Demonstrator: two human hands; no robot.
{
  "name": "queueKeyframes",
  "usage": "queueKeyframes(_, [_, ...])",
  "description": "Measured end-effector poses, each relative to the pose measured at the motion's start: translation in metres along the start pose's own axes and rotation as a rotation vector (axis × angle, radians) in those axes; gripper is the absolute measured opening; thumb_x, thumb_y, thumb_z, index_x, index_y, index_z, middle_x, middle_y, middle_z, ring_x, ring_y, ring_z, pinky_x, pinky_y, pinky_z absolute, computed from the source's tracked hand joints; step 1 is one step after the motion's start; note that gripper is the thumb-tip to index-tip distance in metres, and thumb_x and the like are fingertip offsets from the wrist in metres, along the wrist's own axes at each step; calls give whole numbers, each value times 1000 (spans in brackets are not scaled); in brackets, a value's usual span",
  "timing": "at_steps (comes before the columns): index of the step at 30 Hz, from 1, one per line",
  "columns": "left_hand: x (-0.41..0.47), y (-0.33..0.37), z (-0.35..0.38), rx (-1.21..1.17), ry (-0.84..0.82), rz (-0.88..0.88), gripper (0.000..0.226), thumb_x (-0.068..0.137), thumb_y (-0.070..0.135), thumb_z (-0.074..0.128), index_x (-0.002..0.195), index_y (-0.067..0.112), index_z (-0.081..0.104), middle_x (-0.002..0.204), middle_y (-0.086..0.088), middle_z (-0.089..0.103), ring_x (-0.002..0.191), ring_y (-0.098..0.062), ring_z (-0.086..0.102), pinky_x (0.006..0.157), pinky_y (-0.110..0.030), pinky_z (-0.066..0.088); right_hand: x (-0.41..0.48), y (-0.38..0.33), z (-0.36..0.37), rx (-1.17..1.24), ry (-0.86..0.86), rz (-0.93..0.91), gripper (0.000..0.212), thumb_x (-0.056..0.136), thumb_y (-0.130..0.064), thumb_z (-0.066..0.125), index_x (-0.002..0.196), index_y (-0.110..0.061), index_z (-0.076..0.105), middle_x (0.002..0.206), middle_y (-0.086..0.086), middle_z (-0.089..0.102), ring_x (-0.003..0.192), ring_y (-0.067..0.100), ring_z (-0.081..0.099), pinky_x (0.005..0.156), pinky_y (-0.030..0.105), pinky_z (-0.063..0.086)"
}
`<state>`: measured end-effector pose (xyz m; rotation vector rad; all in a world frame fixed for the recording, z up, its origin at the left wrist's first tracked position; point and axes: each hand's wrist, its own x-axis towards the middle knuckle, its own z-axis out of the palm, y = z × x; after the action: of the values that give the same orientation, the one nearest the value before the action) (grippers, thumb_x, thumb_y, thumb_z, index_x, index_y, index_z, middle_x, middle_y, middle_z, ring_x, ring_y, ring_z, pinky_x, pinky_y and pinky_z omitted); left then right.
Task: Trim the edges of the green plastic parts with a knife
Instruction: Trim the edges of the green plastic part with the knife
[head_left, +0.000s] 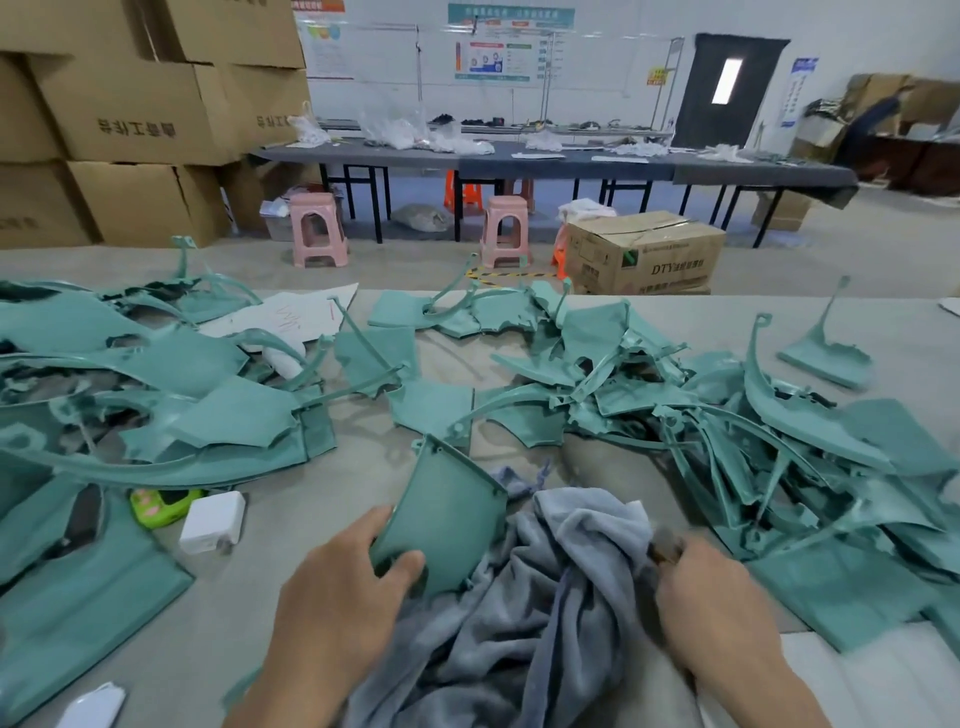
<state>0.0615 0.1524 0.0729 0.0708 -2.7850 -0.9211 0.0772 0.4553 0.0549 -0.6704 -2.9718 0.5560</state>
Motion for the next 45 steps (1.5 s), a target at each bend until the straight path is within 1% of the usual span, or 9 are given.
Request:
queueKeyframes(5, [-5,7,5,192,240,127,41,67,32,88,104,35,74,58,3,67,53,-28,64,48,-29,46,-18,4,-21,362,293,98,26,96,-25,66,75,-19,52,60,-2,61,59,19,54,60,37,39])
queueKeyframes(11, [-16,25,29,218,287,321,12,65,37,73,72,27,75,62,5,69,46,-25,62,41,-23,42,-57,-47,-31,689,42,-199,21,90,-16,71,72,-19,61,56,-4,67,46,6,54,48,17,42])
queueKeyframes(15, [-14,25,30,249,312,328,23,75,46,60,66,27,71,63,7,67,47,-20,60,41,-21,37,-62,-67,-27,591,-28,-370,20,90,-24,73,77,-29,58,66,-14,68,61,10,60,61,23,47])
queueKeyframes(19, [-13,28,29,280,239,334,21,61,37,90,64,30,70,59,9,65,46,-17,60,41,-20,37,-63,-83,-23,381,-10,-487,26,94,-32,69,78,-36,48,69,-15,59,70,6,53,67,16,42])
queueKeyframes(27, [-12,33,28,314,201,313,30,53,36,96,57,28,67,53,9,60,42,-19,56,39,-19,34,-52,-83,-19,379,117,-490,23,93,-24,70,78,-28,53,66,-8,60,83,0,57,65,11,43])
queueKeyframes(32, [-11,33,25,331,201,292,33,53,38,95,55,27,65,50,7,58,41,-20,54,38,-20,33,-36,-77,-18,408,191,-351,26,99,-29,63,78,-29,47,58,-7,56,55,6,51,51,19,35])
queueKeyframes(37, [-10,33,26,354,213,297,33,53,39,95,55,29,63,49,8,57,39,-17,52,44,-18,24,-44,-83,-12,405,121,-472,27,92,-27,66,73,-33,48,64,-9,62,77,3,58,62,21,45])
queueKeyframes(39, [-11,33,25,347,199,269,35,52,38,95,54,28,62,48,7,56,39,-18,52,46,-18,22,-32,-77,-12,398,186,-338,26,96,-29,62,74,-31,48,58,-9,58,60,5,57,49,22,40])
queueKeyframes(45, [-13,30,25,302,171,236,34,51,32,95,57,27,62,50,8,54,42,-16,51,45,-23,25,-23,-70,-6,1011,-99,-95,16,98,-6,64,82,-6,62,60,9,69,40,13,49,40,20,37])
